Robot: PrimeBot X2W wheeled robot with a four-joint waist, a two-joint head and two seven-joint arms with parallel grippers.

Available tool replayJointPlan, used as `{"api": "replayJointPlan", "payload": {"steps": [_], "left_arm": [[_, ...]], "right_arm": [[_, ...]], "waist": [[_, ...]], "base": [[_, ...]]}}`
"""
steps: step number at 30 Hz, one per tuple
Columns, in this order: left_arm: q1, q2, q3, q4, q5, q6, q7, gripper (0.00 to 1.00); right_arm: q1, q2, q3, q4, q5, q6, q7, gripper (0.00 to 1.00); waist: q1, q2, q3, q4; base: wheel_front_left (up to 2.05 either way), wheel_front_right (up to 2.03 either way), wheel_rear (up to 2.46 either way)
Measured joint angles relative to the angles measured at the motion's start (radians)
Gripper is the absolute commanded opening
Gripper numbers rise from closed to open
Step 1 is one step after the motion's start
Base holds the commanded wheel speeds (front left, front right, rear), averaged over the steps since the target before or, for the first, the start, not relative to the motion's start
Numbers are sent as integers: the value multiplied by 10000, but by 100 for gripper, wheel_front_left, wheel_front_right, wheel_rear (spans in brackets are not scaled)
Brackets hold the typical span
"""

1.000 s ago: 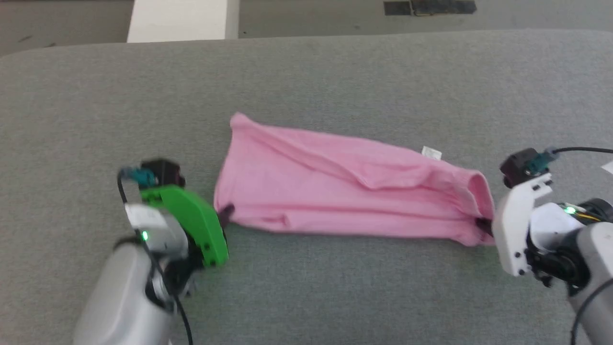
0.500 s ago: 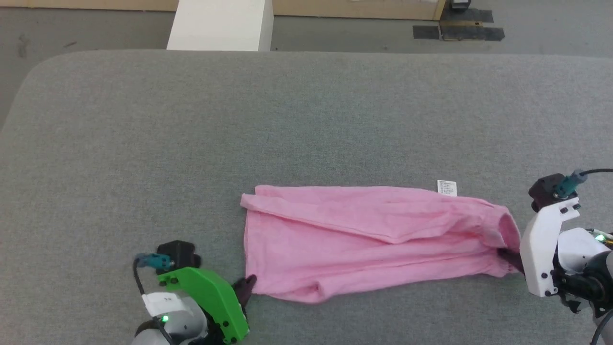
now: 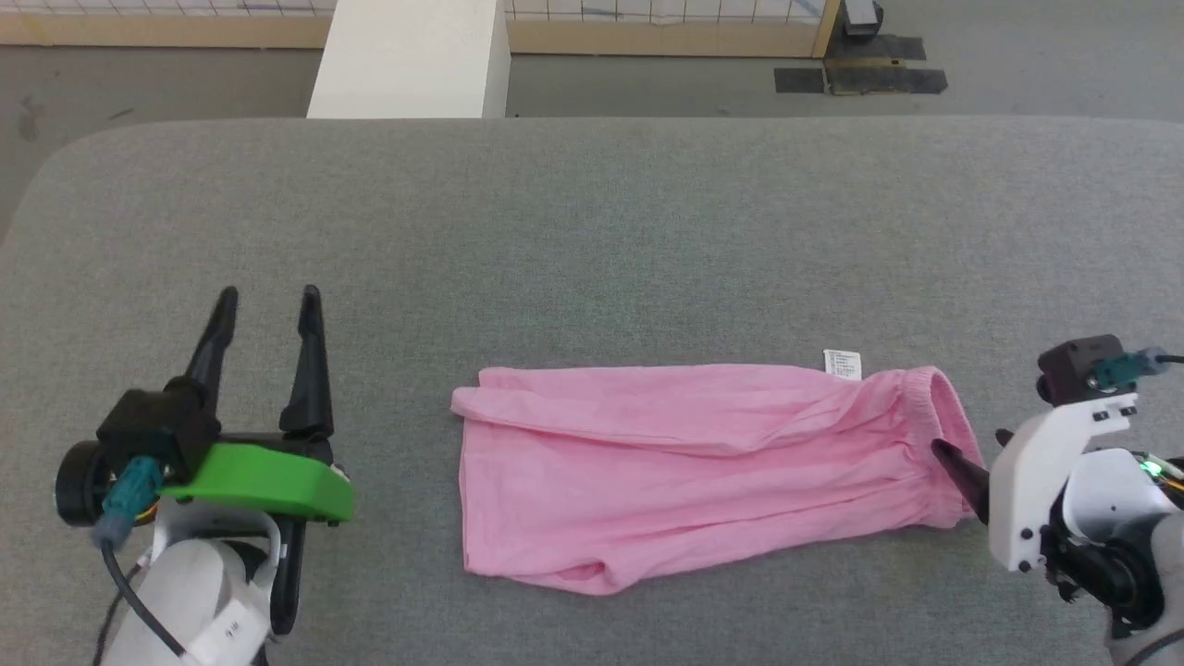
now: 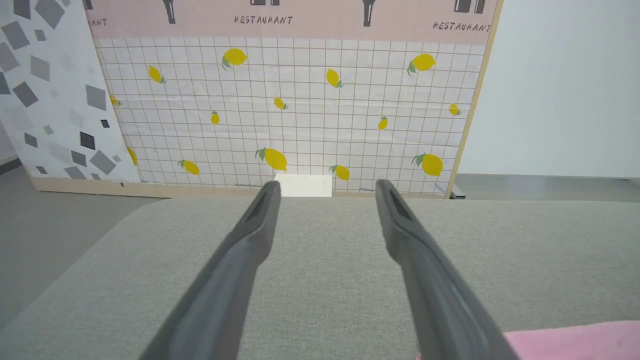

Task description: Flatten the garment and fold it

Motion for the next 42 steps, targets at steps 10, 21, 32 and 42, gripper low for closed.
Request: {"api": "replayJointPlan", "payload": {"steps": [10,21,32,42], "left_arm": [[-87,-439,341,-280,1511,-56,-918,100],[132,-1110,920,-236,1799,-671,-917,100],[142,-1381,1312,322,1996,-1145,-918,100],[172,-1561,1538,798,2123,-1287,-918,100]], "right_arm": [[-1011,282,109,1396,-765,2,105,100],[-1620,171,313,2729,-295,10,190,0],[-1749,-1448,-1342,3810,-612,6,293,0],[-1656,-1720,-723,2320,-1147,6,1998,0]], "waist": [[0,0,447,118],[0,0,613,85],[0,0,450,-47],[0,0,140,-134]], "base": [[0,0,0],[0,0,0],[0,0,0],[0,0,0]]}}
